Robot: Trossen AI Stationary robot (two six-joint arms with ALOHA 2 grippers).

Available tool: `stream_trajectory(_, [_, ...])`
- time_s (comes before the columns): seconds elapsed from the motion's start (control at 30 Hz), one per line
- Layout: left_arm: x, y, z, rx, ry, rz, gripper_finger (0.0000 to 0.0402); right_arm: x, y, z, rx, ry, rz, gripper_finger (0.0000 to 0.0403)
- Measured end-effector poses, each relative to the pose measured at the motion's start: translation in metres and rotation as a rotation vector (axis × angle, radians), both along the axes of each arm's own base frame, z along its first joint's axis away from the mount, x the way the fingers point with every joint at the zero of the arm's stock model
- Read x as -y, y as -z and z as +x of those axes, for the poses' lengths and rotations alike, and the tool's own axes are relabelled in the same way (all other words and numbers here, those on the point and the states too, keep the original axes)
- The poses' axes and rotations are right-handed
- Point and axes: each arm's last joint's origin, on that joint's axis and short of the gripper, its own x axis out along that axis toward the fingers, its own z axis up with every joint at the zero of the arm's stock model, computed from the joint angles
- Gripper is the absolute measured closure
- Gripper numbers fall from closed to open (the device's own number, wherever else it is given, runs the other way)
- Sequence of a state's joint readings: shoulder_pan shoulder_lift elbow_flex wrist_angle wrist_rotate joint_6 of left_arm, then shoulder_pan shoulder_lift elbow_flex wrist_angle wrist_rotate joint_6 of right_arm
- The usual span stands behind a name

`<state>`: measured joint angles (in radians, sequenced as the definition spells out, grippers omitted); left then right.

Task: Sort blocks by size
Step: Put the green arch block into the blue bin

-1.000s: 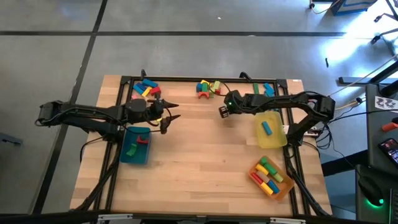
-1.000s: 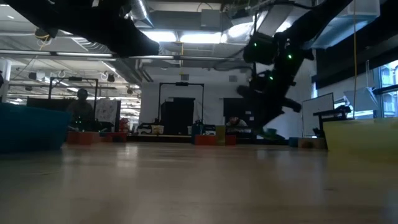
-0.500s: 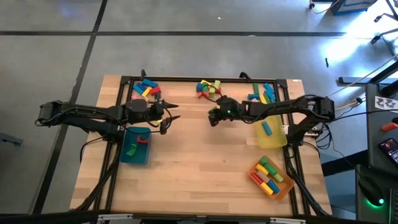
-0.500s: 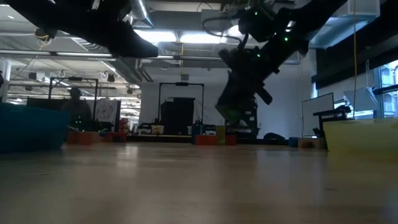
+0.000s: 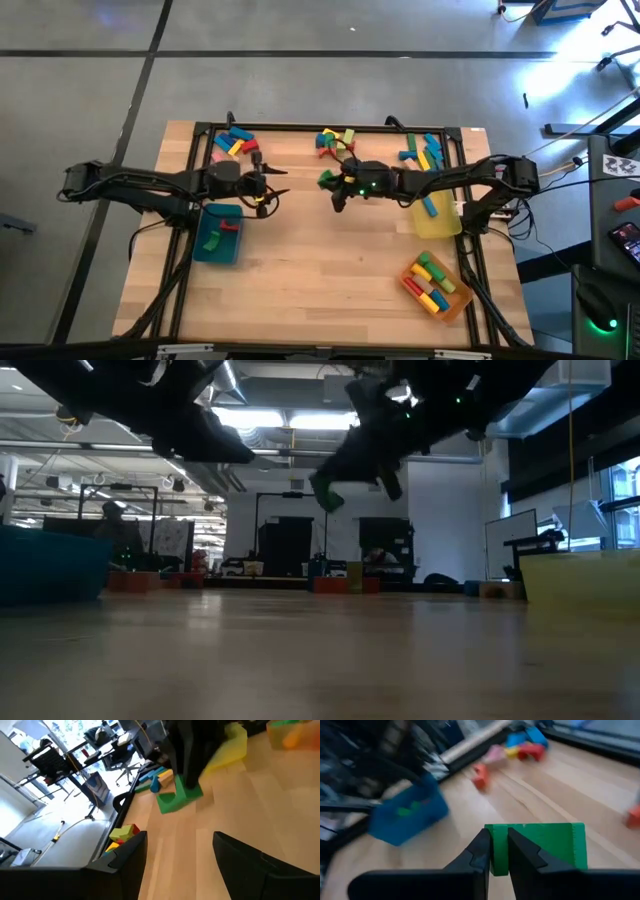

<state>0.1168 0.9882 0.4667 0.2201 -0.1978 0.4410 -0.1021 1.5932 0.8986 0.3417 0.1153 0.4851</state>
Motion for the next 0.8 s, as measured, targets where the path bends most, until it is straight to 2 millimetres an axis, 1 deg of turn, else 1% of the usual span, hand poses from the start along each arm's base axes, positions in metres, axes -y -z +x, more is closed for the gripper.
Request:
stream_trajectory(0.17, [0.007,0.008,0.011,-0.034,0.063,0.079,0.0192,-0.007,-0.010,0.004,0.106,-0.048,-0.002,0.0352])
stream_trajectory(0.37, [0.015,0.009,0.022,0.018,0.106,0.112,0.0192,-0.023,-0.017,0.006,0.174,-0.103,-0.028,0.0352])
stream_trajectory(0.5, [0.019,0.009,0.026,0.055,0.085,0.125,0.0192,-0.032,-0.021,0.007,0.223,-0.127,-0.032,0.0352])
stream_trajectory(0.63, [0.022,0.008,0.029,0.081,0.094,0.128,0.0192,-0.036,-0.023,0.008,0.245,-0.128,-0.035,0.0352])
stream_trajectory(0.8, [0.027,0.004,0.030,0.128,0.111,0.124,0.0192,-0.035,-0.022,0.010,0.274,-0.102,-0.016,0.0352])
